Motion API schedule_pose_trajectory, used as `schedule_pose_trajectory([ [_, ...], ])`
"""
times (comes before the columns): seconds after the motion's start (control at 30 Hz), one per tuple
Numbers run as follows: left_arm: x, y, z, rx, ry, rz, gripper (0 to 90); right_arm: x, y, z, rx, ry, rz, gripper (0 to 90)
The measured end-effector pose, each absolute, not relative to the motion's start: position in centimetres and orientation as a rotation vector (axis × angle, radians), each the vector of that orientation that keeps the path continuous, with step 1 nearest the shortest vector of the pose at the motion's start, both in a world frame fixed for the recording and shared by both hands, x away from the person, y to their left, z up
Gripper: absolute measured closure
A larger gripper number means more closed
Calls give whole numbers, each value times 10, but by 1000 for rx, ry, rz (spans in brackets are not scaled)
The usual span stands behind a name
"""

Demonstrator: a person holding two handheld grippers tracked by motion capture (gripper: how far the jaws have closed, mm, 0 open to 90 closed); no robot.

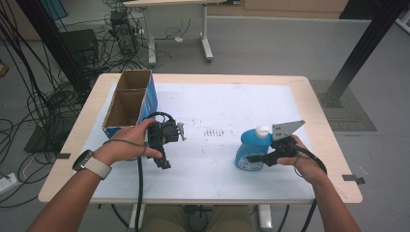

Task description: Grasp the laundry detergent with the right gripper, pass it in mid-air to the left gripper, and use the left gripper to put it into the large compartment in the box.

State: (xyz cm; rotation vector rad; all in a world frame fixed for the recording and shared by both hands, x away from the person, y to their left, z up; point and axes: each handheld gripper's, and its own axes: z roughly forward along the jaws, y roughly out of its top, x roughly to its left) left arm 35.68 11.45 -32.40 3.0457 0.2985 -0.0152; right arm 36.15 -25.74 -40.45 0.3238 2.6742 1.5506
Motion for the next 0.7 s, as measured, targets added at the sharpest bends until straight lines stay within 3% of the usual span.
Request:
schedule_pose_trajectory([
  [0.7,357,116,-323,3042,297,-11,116,362,-258,-405,337,2674,1559,430],
])
